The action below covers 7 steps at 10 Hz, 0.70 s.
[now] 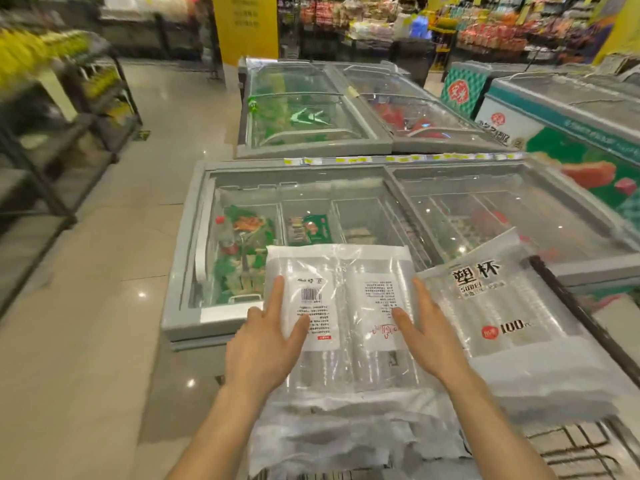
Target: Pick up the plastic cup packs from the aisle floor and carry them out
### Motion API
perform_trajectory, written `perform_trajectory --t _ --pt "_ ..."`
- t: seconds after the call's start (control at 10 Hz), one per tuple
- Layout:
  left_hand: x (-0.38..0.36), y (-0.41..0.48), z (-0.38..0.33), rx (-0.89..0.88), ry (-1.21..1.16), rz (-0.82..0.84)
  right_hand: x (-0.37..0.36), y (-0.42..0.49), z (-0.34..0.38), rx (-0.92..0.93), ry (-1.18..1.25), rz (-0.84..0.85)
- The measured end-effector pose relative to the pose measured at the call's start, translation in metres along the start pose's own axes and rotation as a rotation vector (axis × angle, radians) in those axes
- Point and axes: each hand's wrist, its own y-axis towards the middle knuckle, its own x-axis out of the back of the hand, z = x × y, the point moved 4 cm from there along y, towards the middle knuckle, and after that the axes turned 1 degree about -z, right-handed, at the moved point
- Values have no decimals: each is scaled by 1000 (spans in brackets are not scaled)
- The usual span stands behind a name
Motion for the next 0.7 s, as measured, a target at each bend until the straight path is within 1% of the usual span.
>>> perform_trajectory --t 0.1,0.2,0.3,0.4,0.5,0.7 --pt "-24 -4 -4 55 27 66 -12 6 -25 -50 -36 101" --pt "-51 -11 -7 127 30 112 -22 8 -45 -69 -91 147" --pt "-56 -12 -6 145 51 113 -22 9 -46 -18 -262 71" --pt "-54 -8 -7 130 98 116 -18 11 -45 12 -390 35" --pt "-52 -6 -8 119 107 105 -19 12 -45 5 -379 61" --pt "-40 -2 -10 89 202 85 -14 15 -45 17 -333 113"
